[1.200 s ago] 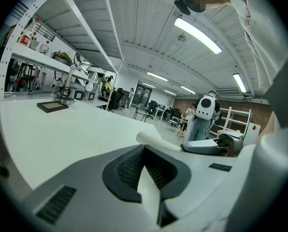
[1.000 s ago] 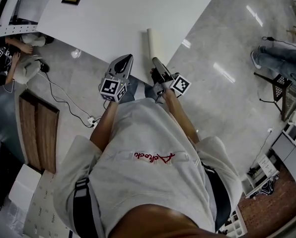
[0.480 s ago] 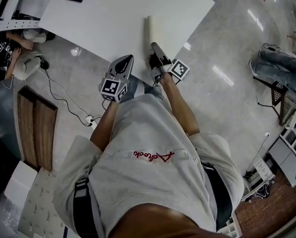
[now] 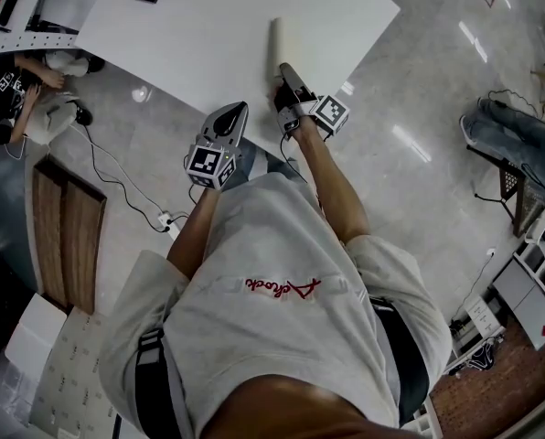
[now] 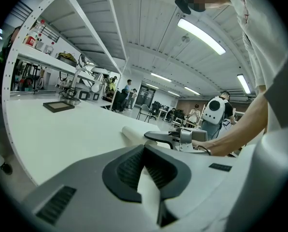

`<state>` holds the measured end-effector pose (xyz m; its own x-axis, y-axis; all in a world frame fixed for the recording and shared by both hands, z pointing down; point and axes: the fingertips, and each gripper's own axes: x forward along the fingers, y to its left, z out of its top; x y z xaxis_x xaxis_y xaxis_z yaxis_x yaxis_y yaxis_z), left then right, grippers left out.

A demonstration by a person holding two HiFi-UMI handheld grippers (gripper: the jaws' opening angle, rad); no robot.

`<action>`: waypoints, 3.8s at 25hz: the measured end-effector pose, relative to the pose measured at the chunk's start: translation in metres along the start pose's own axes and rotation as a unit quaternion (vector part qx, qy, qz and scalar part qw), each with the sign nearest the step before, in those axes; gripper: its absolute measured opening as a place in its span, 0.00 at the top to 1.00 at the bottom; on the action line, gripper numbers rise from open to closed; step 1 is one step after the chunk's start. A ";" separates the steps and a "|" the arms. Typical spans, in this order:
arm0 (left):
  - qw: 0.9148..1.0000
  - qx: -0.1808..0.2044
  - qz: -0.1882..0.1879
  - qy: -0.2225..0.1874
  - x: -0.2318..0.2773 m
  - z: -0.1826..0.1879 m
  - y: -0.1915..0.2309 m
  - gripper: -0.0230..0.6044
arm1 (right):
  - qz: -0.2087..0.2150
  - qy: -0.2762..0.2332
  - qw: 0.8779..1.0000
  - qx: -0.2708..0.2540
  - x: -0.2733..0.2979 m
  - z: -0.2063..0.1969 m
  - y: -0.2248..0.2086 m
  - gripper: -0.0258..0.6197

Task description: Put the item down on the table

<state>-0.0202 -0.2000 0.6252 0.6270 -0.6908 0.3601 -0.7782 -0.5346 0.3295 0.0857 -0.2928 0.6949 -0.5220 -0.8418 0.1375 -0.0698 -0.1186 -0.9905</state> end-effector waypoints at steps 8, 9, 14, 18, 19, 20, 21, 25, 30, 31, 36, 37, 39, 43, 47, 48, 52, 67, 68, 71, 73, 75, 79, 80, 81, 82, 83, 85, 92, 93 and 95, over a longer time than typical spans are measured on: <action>1.000 -0.003 0.001 0.001 0.001 0.000 0.002 0.93 | -0.004 0.008 1.000 0.019 0.000 -0.001 -0.004 0.66; 1.000 -0.003 0.001 0.000 0.001 0.000 0.001 0.94 | -0.004 0.006 1.000 0.020 0.000 -0.001 -0.002 0.64; 1.000 -0.006 -0.001 -0.003 0.002 0.002 0.000 0.93 | 0.006 -0.001 0.999 0.045 0.000 0.001 0.004 0.58; 1.000 -0.006 -0.001 -0.003 0.001 0.000 0.001 0.93 | 0.006 0.021 1.000 0.012 0.001 -0.004 0.006 0.50; 1.000 -0.007 -0.001 -0.003 0.002 0.000 0.001 0.93 | 0.004 0.033 0.999 -0.007 0.003 -0.006 0.007 0.49; 1.000 -0.008 -0.001 -0.003 0.002 0.000 0.001 0.93 | -0.001 0.046 0.999 -0.029 0.004 -0.008 0.009 0.48; 1.000 -0.009 -0.001 -0.002 0.002 -0.001 0.001 0.93 | -0.008 0.057 0.997 -0.052 0.005 -0.010 0.011 0.48; 1.000 -0.011 -0.005 0.001 0.003 -0.001 0.000 0.93 | -0.051 0.089 0.986 -0.131 0.005 -0.014 0.013 0.47; 1.000 -0.010 -0.011 -0.002 0.005 0.001 -0.002 0.93 | -0.118 0.148 0.952 -0.239 0.006 -0.023 0.006 0.42; 1.000 -0.009 -0.011 -0.002 0.006 0.002 -0.002 0.93 | -0.132 0.157 0.943 -0.263 0.006 -0.024 0.003 0.42; 1.000 -0.006 -0.013 -0.005 0.006 0.007 0.000 0.93 | -0.186 0.195 0.880 -0.390 0.004 -0.029 -0.010 0.43; 1.000 -0.006 -0.014 -0.005 0.006 0.007 0.000 0.93 | -0.192 0.202 0.869 -0.409 0.003 -0.031 -0.012 0.43; 1.000 -0.007 -0.014 -0.006 0.006 0.008 0.000 0.93 | -0.206 0.219 0.844 -0.444 0.001 -0.033 -0.015 0.43; 1.000 -0.007 -0.016 -0.007 0.007 0.010 -0.002 0.93 | -0.230 0.240 0.789 -0.517 -0.003 -0.032 -0.022 0.43; 1.000 -0.007 -0.017 -0.008 0.006 0.009 -0.002 0.93 | -0.240 0.254 0.754 -0.556 -0.010 -0.036 -0.025 0.43; 1.000 -0.006 -0.017 -0.008 0.006 0.009 -0.002 0.93 | -0.241 0.255 0.752 -0.558 -0.012 -0.036 -0.027 0.44; 1.000 -0.006 -0.018 -0.008 0.007 0.008 -0.004 0.93 | -0.250 0.242 0.760 -0.549 -0.022 -0.032 -0.029 0.48; 1.000 0.005 -0.026 -0.013 0.010 0.013 -0.020 0.93 | -0.246 0.197 0.721 -0.618 -0.047 -0.030 -0.019 0.95; 1.000 0.005 -0.026 -0.013 0.010 0.012 -0.021 0.93 | -0.244 0.196 0.723 -0.615 -0.048 -0.030 -0.019 0.95; 0.999 0.014 -0.029 -0.010 0.011 0.010 -0.024 0.93 | -0.230 0.202 0.722 -0.621 -0.051 -0.035 -0.017 0.95; 0.999 0.019 -0.030 -0.008 0.012 0.010 -0.026 0.93 | -0.215 0.199 0.717 -0.632 -0.051 -0.037 -0.012 0.95; 0.999 0.022 -0.030 -0.010 0.012 0.011 -0.028 0.93 | -0.197 0.192 0.716 -0.642 -0.052 -0.038 -0.003 0.95; 0.999 0.034 -0.032 -0.017 0.014 0.020 -0.031 0.93 | -0.139 0.172 0.723 -0.654 -0.050 -0.045 0.029 0.96; 0.999 0.038 -0.032 -0.020 0.014 0.024 -0.032 0.93 | -0.125 0.165 0.724 -0.659 -0.050 -0.046 0.039 0.96; 0.998 0.041 -0.032 -0.024 0.014 0.029 -0.032 0.93 | -0.113 0.158 0.723 -0.662 -0.050 -0.047 0.048 0.96; 0.998 0.043 -0.032 -0.029 0.014 0.033 -0.032 0.93 | -0.104 0.150 0.724 -0.666 -0.050 -0.047 0.058 0.96; 0.998 0.046 -0.033 -0.033 0.014 0.038 -0.033 0.93 | -0.096 0.141 0.724 -0.669 -0.050 -0.046 0.067 0.96; 0.997 0.053 -0.035 -0.042 0.015 0.046 -0.035 0.93 | -0.079 0.124 0.725 -0.673 -0.052 -0.045 0.085 0.96; 0.994 0.077 -0.036 -0.063 0.009 0.066 -0.048 0.93 | 0.003 0.086 0.712 -0.697 -0.078 -0.055 0.149 0.96; 0.994 0.079 -0.036 -0.066 0.008 0.068 -0.052 0.93 | 0.008 0.082 0.709 -0.700 -0.084 -0.056 0.155 0.96; 0.993 0.086 -0.037 -0.071 0.006 0.072 -0.059 0.93 | 0.014 0.076 0.708 -0.702 -0.093 -0.055 0.162 0.96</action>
<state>0.0274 -0.2081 0.5447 0.6812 -0.7014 0.2100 -0.7321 -0.6535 0.1923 0.0766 -0.2049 0.5219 -0.6181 -0.7544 0.2209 -0.7780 0.6273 -0.0347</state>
